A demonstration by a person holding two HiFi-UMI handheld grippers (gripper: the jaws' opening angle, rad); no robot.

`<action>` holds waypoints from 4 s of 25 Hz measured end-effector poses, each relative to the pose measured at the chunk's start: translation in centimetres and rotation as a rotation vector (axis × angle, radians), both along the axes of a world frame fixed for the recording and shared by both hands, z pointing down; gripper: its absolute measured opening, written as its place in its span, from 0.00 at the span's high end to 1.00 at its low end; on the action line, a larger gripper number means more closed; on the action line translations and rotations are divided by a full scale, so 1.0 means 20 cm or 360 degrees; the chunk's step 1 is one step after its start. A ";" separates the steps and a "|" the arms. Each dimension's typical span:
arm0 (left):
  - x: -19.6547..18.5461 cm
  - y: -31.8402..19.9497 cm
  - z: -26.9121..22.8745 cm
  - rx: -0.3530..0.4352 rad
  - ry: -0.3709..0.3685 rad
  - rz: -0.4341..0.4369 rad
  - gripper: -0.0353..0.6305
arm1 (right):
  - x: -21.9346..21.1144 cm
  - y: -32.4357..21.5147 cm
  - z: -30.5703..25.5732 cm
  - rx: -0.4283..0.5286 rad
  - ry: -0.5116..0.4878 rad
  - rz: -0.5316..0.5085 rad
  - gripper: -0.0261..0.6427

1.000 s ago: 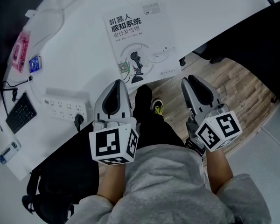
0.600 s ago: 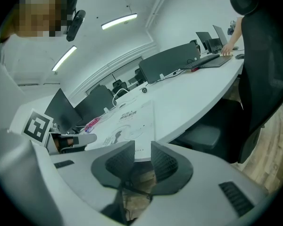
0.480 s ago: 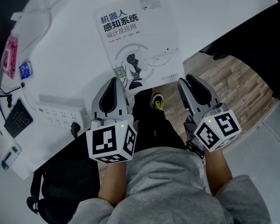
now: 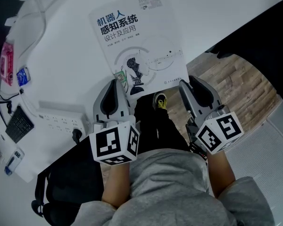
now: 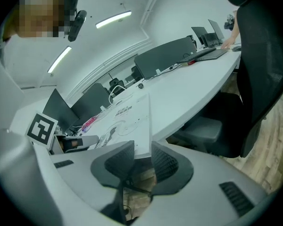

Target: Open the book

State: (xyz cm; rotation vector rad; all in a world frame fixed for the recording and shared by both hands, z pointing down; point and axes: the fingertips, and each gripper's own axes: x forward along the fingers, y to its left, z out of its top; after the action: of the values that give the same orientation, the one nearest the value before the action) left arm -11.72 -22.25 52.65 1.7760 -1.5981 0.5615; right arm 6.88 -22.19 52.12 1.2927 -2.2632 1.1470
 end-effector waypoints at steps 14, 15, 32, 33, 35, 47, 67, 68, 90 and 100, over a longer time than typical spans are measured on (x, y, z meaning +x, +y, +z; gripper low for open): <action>-0.01 -0.01 0.01 0.0028 0.0033 0.0010 0.93 | -0.07 -0.01 -0.13 0.0023 -0.0322 0.0017 0.82; -0.01 -0.01 0.01 0.0033 0.0024 0.0010 0.93 | -0.08 -0.01 -0.12 0.0001 -0.0370 0.0021 0.82; 0.02 0.00 0.02 0.0028 0.0036 0.0138 0.93 | -0.06 -0.04 -0.10 0.0236 0.0005 0.0109 0.83; 0.02 0.00 0.02 0.0028 0.0035 0.0141 0.93 | -0.04 -0.04 -0.09 0.0262 0.0093 0.0125 0.83; 0.03 0.01 0.02 0.0029 0.0029 0.0146 0.93 | -0.03 -0.05 -0.12 0.0393 0.0334 0.0111 0.83; 0.03 0.00 0.02 0.0037 0.0042 0.0143 0.93 | -0.09 -0.08 -0.07 -0.0137 -0.0826 0.0308 0.83; 0.06 0.05 -0.35 0.0171 0.0162 0.0103 0.93 | -0.37 -0.07 -0.57 0.0496 -0.0206 -0.0186 0.89; 0.04 0.07 -0.38 0.0189 0.0149 0.0095 0.93 | -0.40 -0.06 -0.59 0.0529 -0.0172 -0.0240 0.89; -0.40 0.59 -0.71 0.0395 0.0028 -0.0262 0.93 | -1.10 0.31 -0.53 0.0680 0.0063 -0.0964 0.89; -0.49 0.63 -0.73 0.0381 -0.0020 -0.0286 0.93 | -1.25 0.40 -0.21 0.0388 0.0124 -0.1121 0.89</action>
State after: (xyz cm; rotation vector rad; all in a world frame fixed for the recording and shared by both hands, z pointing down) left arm -21.47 -9.60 38.04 1.7747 -1.8755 0.3081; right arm -18.17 -14.19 48.02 0.4902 -2.5268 0.5711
